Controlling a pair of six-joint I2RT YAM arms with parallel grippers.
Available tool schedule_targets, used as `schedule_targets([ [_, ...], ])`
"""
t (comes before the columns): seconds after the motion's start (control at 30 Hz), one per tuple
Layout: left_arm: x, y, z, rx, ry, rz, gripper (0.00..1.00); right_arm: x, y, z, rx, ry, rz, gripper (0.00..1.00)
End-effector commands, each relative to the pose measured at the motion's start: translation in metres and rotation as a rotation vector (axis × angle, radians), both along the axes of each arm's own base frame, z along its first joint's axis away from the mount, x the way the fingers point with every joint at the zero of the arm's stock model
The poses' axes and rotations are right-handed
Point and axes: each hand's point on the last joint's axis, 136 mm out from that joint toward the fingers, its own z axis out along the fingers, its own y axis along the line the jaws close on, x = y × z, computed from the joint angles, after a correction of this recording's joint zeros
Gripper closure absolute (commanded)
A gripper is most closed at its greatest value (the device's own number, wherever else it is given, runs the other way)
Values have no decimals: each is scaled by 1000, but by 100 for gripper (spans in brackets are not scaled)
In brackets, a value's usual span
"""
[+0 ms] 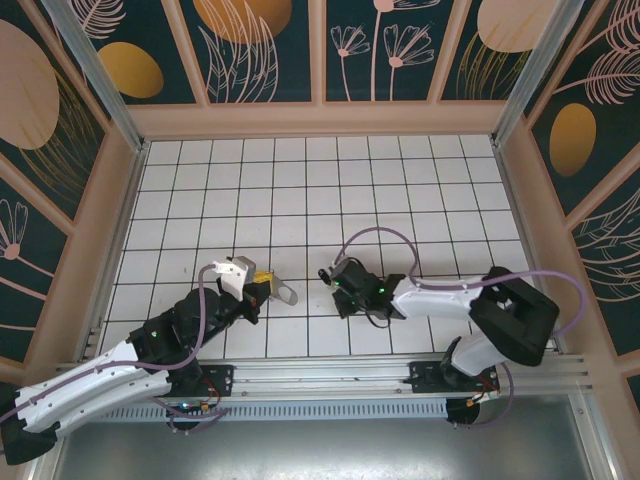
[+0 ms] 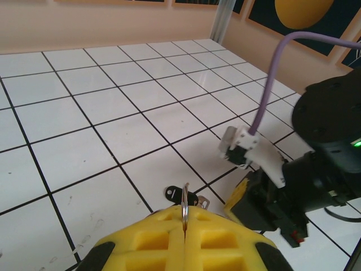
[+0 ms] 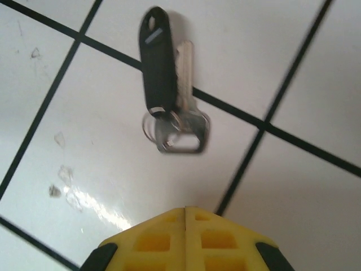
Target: Put the keys on the keyring
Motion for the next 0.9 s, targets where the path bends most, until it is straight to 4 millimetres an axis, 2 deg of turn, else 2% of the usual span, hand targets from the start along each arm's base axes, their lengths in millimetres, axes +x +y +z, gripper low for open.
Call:
schedule_targets([
  [0.0,3,-2,15,-37,-37,3,100,-2,-4,15,113,5,-37,100],
  [0.07,3,-4,14,-38,-35,-2,100,-3,-5,22,160,3,-35,100],
  [0.2,3,-6,15,-42,-34,-7,100,2,2,30,195,-16,-35,74],
  [0.33,3,-5,16,-44,-31,-6,100,11,17,26,169,-26,-20,61],
  [0.6,2,2,15,-50,-28,12,100,32,40,21,90,-73,-2,57],
  [0.87,2,0,12,-42,-30,9,100,42,43,5,-11,-84,-5,60],
])
